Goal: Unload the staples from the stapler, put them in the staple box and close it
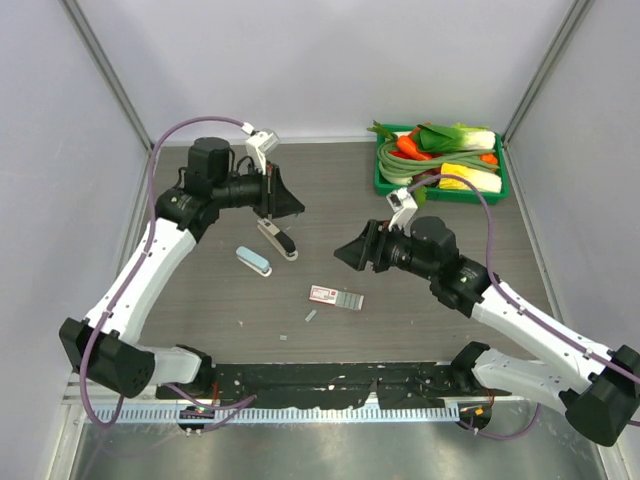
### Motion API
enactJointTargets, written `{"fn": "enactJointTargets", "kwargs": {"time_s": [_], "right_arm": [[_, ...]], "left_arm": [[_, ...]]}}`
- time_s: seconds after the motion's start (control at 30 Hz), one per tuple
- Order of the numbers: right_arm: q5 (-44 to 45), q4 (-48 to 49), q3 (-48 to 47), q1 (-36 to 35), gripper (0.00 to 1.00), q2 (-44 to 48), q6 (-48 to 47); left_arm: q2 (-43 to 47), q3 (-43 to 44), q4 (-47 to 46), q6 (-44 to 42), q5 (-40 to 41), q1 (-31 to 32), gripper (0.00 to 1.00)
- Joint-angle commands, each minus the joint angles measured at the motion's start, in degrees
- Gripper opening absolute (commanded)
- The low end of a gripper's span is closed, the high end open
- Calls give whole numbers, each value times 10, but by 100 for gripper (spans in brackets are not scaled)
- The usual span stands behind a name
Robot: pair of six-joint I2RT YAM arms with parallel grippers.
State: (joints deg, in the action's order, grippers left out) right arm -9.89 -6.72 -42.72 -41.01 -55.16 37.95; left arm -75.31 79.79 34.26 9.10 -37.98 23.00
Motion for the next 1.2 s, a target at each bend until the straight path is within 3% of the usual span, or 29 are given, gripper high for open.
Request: {"fn": "enactJointTargets", "kwargs": {"time_s": [0.0,0.03,0.13,0.23,0.37,0.73,1.17], "right_arm": [[-56,90,-82,2,68,-10,-24],[-58,92,-95,1,68,-15,-26],[-72,118,-130,1,67,-34,-24],[-95,160,-144,1,67,-46,-7],[-109,189,-143,2,64,-52,8],[-124,216,-134,1,54,-43,34],[-144,261,-130,1,47,-64,60]], "left_arm": [[-4,-60,-218,264,-208,-22,7],[1,-75,-260,347,-217,-25,7],[30,-120,-385,453,-228,-26,8],[52,-140,-431,485,-231,-25,8],[62,-147,-429,507,-233,-26,8],[77,-176,-537,585,-228,-26,9],[82,-191,-551,590,-221,-26,10]]}}
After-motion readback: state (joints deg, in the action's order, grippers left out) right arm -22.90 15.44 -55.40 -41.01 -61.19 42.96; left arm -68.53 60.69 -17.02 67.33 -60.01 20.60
